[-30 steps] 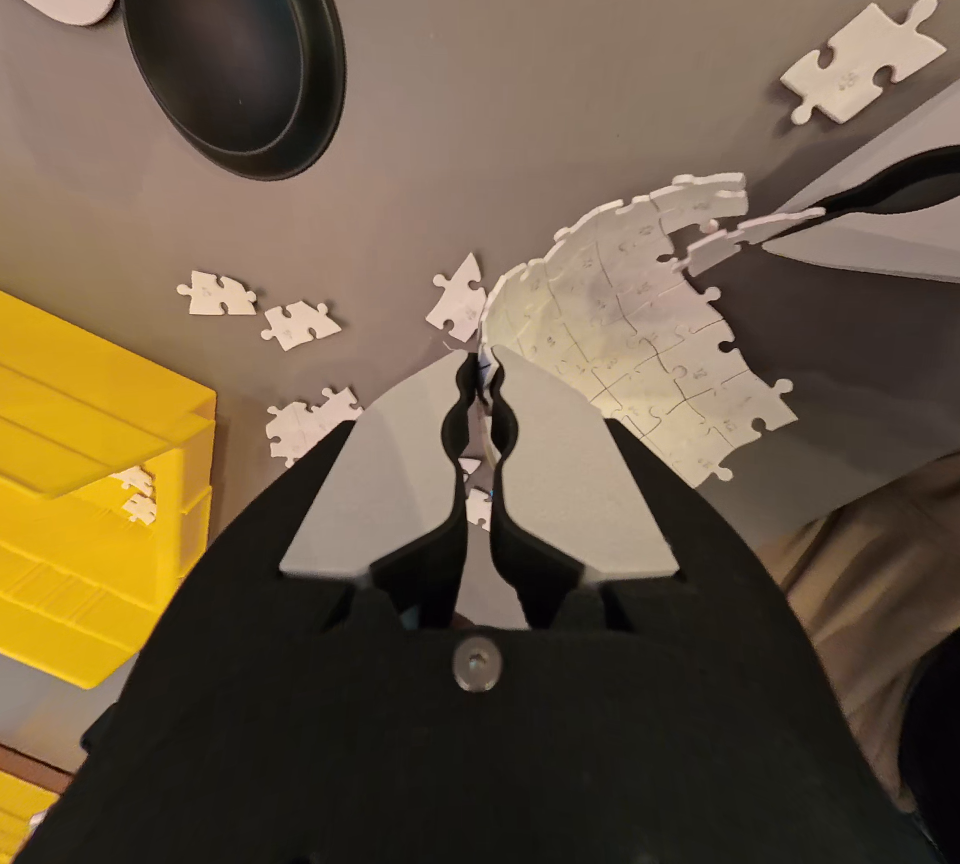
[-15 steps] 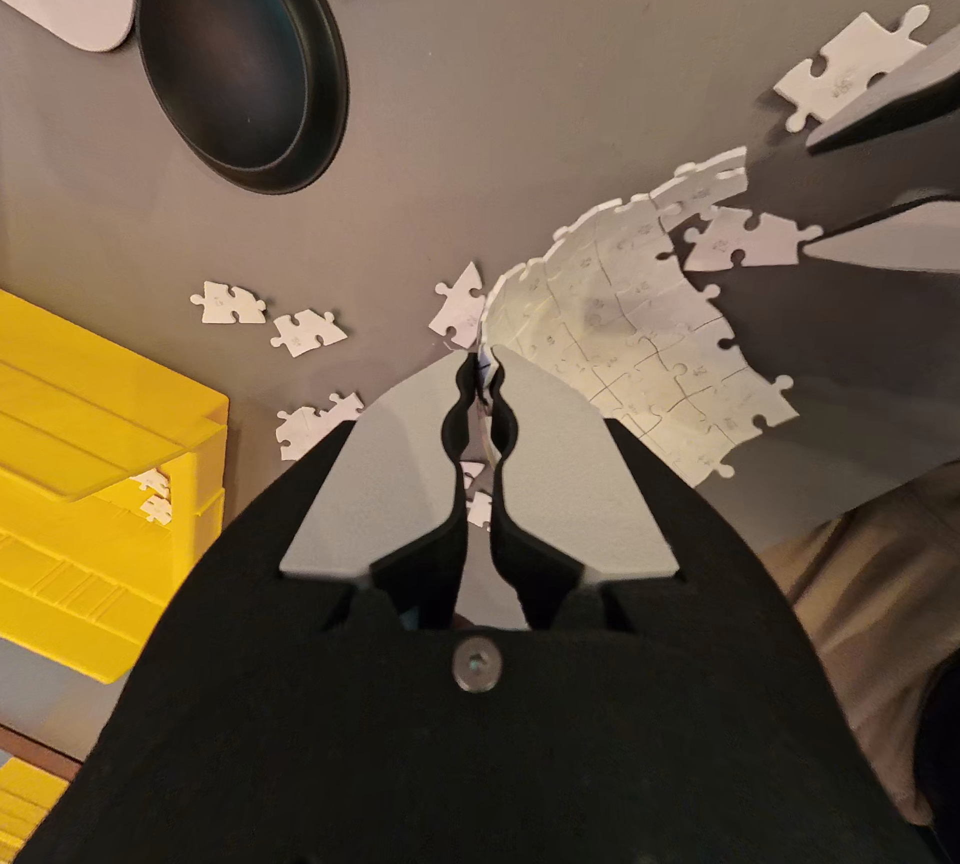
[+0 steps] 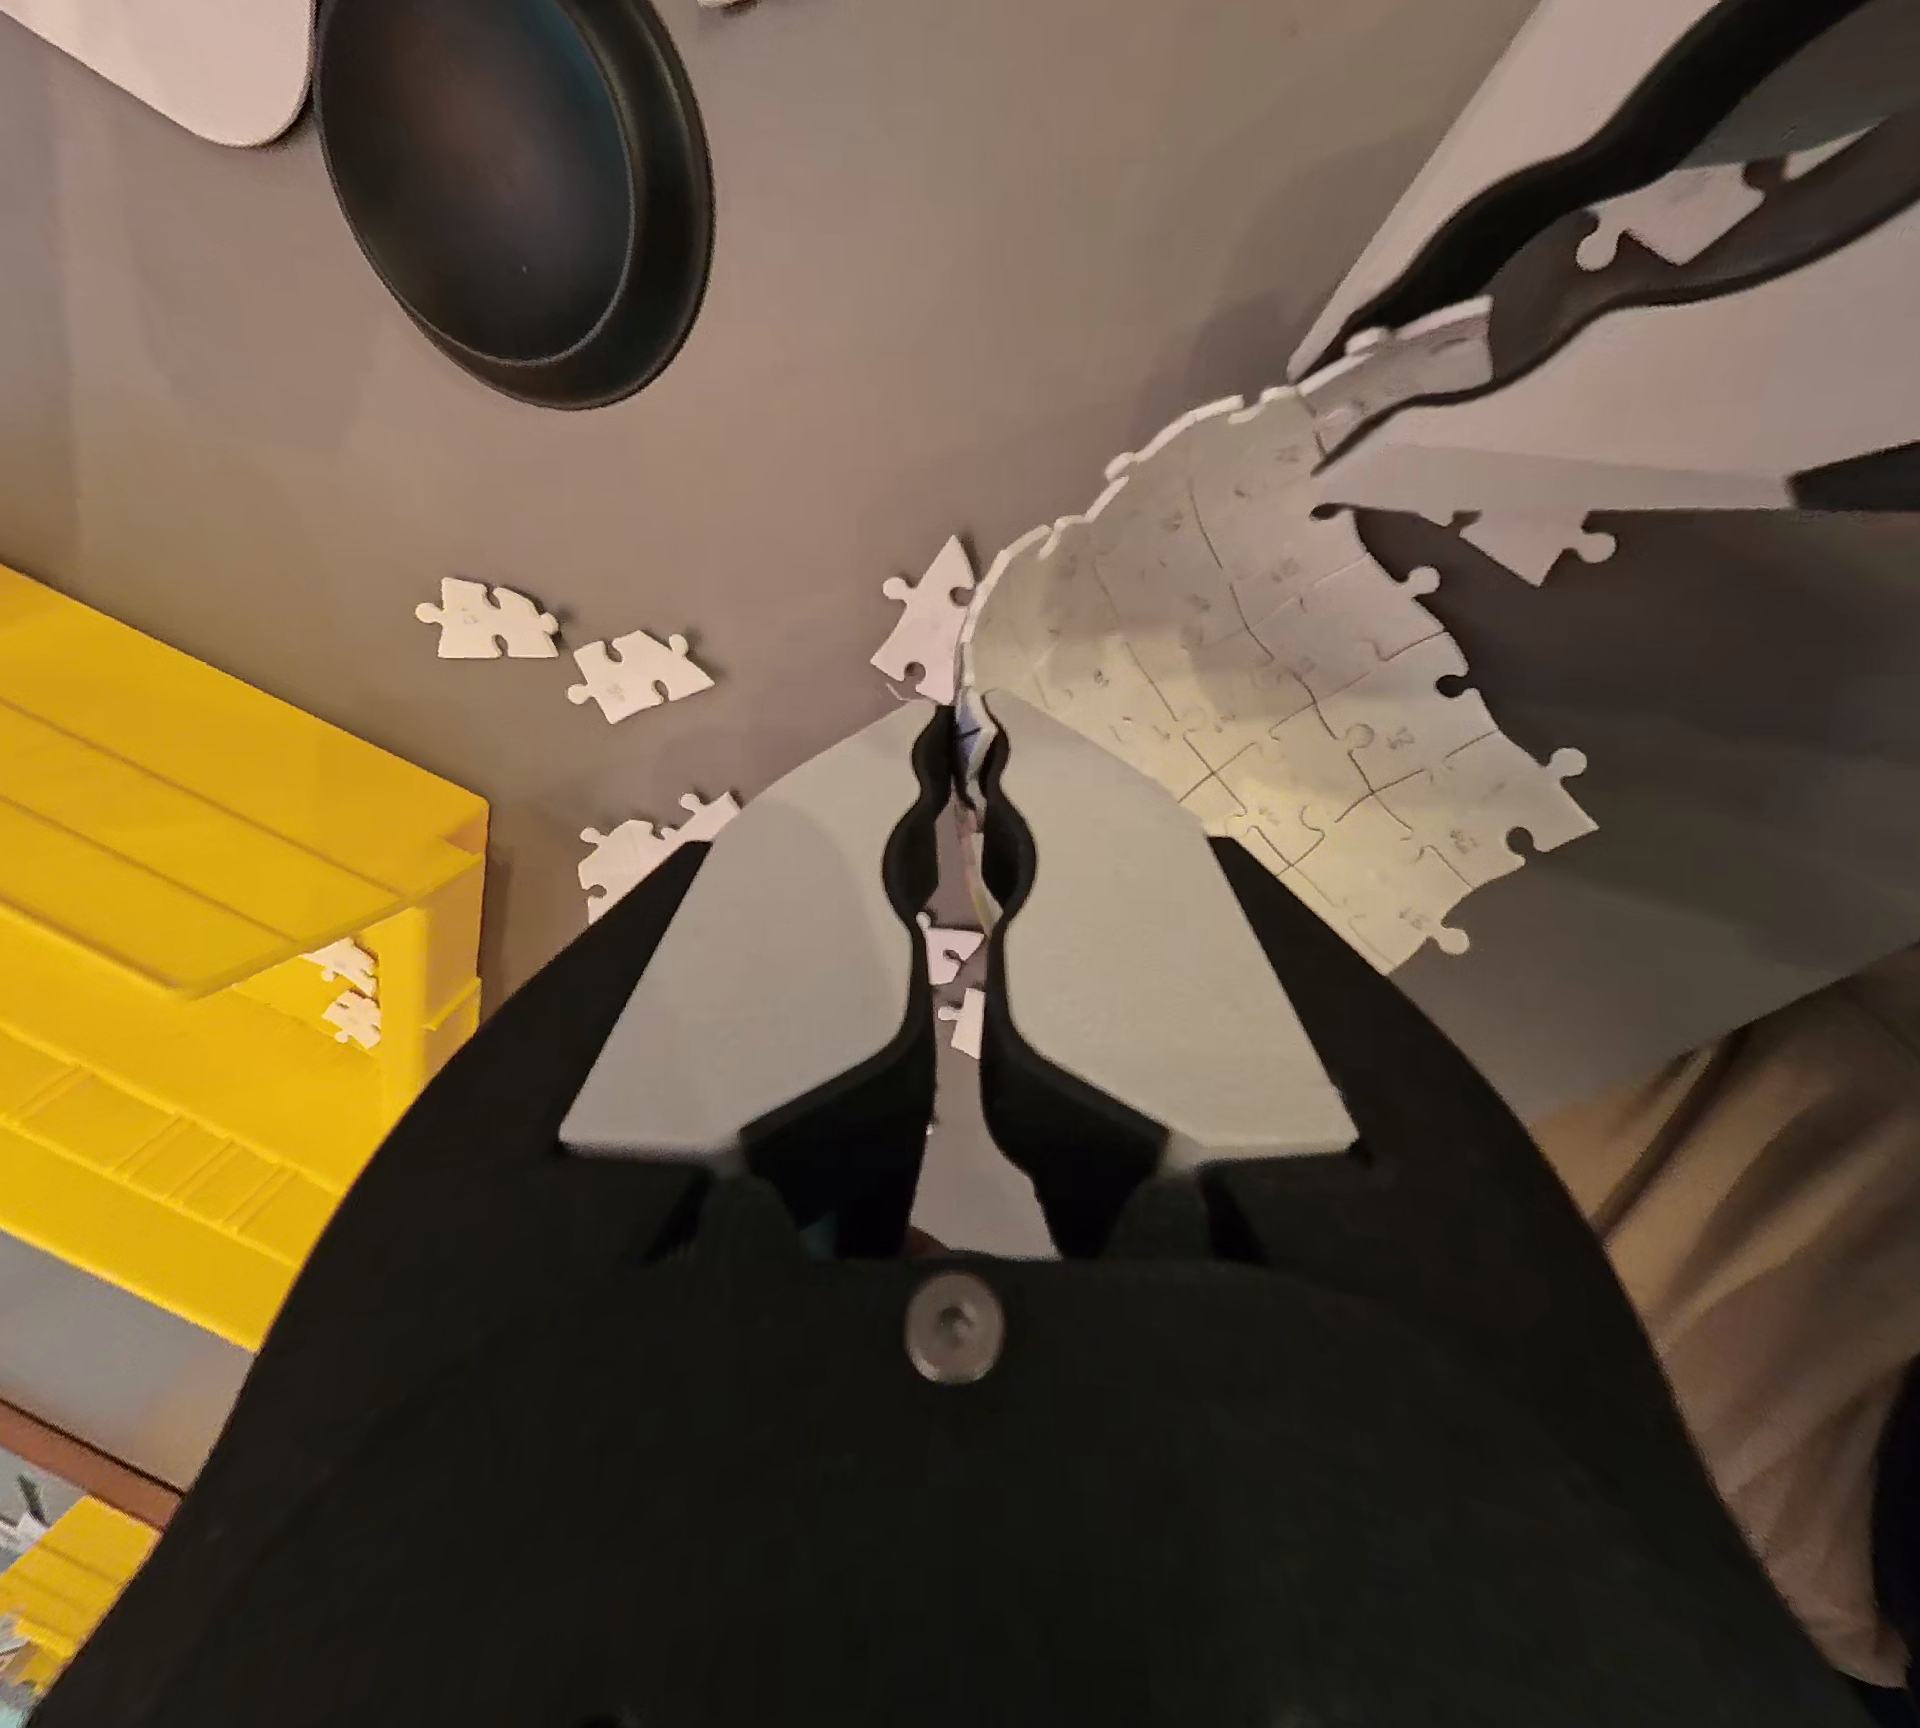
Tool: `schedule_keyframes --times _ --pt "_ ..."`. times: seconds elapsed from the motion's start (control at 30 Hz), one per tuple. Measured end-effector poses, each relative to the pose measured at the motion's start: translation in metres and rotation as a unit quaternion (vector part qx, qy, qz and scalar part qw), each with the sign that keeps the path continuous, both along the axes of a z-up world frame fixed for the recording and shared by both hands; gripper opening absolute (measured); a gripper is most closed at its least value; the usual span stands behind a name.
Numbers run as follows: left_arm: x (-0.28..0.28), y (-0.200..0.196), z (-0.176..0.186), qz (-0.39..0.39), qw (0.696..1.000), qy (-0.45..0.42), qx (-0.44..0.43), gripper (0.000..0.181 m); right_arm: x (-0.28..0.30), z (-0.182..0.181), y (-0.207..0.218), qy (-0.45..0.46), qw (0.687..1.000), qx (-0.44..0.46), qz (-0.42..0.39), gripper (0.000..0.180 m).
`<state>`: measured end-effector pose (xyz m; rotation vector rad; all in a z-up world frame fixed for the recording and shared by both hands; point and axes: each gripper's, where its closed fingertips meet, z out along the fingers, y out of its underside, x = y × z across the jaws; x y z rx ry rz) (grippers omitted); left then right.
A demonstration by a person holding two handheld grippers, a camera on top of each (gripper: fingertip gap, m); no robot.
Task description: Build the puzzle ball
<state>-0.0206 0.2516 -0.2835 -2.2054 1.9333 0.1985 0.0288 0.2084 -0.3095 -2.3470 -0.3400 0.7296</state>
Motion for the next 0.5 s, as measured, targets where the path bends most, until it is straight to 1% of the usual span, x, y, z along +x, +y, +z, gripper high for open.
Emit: schedule_keyframes --times 0.03,0.33,0.4,0.43,0.5 --pt "0.0006 0.0 0.0003 -0.001 1.0 0.001 0.001 0.003 0.0009 -0.002 0.001 -0.001 1.0 -0.004 -0.004 0.001" --pt "0.0042 0.0003 0.002 -0.01 1.0 0.004 0.011 0.003 0.0019 -0.0062 0.0016 0.034 0.999 -0.017 -0.015 0.0" --pt "0.0065 -0.0002 0.0029 -0.01 1.0 -0.007 0.009 0.003 0.0024 -0.0062 0.0015 0.041 0.999 -0.015 -0.018 0.0" --pt "0.0078 -0.001 0.0033 -0.01 1.0 -0.014 0.006 0.007 0.0024 -0.0058 0.0013 0.046 0.999 -0.015 -0.019 0.0" --pt "0.0089 -0.0037 0.0043 -0.005 1.0 -0.025 -0.004 0.021 0.0027 -0.0065 0.001 0.051 0.998 -0.015 -0.022 0.0"
